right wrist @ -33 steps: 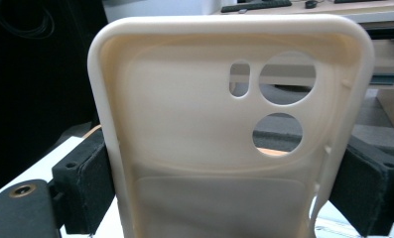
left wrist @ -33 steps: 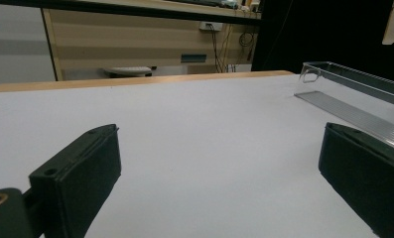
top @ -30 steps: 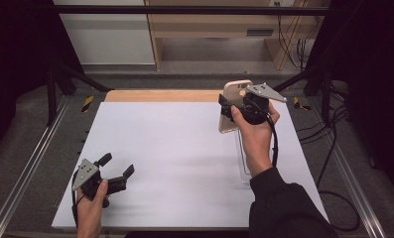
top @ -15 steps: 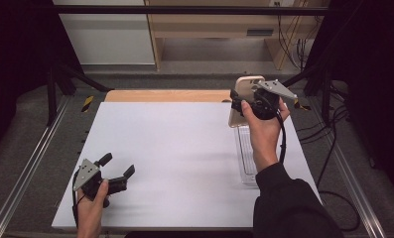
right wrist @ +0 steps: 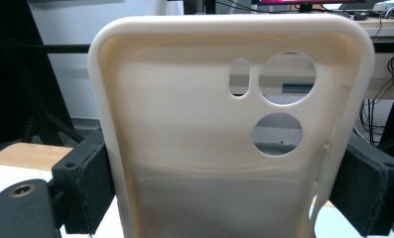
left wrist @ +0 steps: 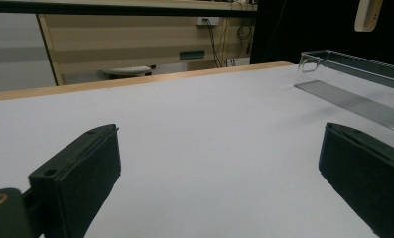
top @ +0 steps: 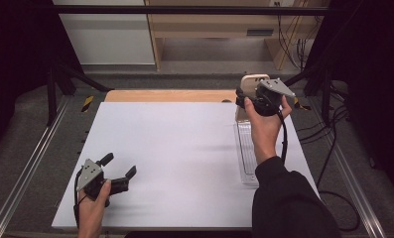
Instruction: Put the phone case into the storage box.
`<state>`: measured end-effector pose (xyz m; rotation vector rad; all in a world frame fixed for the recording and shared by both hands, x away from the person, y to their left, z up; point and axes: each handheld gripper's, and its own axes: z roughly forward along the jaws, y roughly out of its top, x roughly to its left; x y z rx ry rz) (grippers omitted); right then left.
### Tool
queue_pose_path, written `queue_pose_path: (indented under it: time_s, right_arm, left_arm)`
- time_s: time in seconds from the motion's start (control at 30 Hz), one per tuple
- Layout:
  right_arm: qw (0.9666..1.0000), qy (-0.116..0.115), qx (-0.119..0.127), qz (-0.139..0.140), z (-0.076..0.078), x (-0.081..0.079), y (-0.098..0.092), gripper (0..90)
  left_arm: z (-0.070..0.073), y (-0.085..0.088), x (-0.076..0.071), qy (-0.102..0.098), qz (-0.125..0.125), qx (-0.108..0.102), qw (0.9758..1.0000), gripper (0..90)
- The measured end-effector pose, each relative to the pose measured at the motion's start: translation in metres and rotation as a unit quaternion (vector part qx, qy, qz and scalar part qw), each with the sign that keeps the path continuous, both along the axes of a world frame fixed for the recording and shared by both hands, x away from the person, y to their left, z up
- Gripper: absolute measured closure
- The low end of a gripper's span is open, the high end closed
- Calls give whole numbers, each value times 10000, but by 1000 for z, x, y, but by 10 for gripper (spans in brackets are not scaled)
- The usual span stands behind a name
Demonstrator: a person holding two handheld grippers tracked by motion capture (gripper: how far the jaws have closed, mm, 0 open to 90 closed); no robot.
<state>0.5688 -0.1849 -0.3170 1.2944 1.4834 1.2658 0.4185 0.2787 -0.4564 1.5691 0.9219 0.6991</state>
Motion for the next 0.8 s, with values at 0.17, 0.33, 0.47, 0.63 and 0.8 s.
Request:
queue_pose_path:
  time_s: [0.17,0.33,0.47,0.63,0.8]
  right_arm:
    - [10000,1,62,-60,-9,10,-5,115]
    - [9999,-9,69,-146,-19,15,-10,115]
    - [9997,4,115,-222,-26,19,-15,115]
    - [9994,48,195,-286,-34,22,-20,115]
    - [9992,45,225,-313,-37,25,-18,116]
  left_arm:
    - [0,0,0,9,-22,14,10000,23]
    - [-1,0,1,18,-20,0,10000,23]
    - [-1,0,1,31,-37,1,10000,23]
    - [-1,-1,2,35,-47,6,10000,23]
    - [-1,0,2,33,-45,2,10000,23]
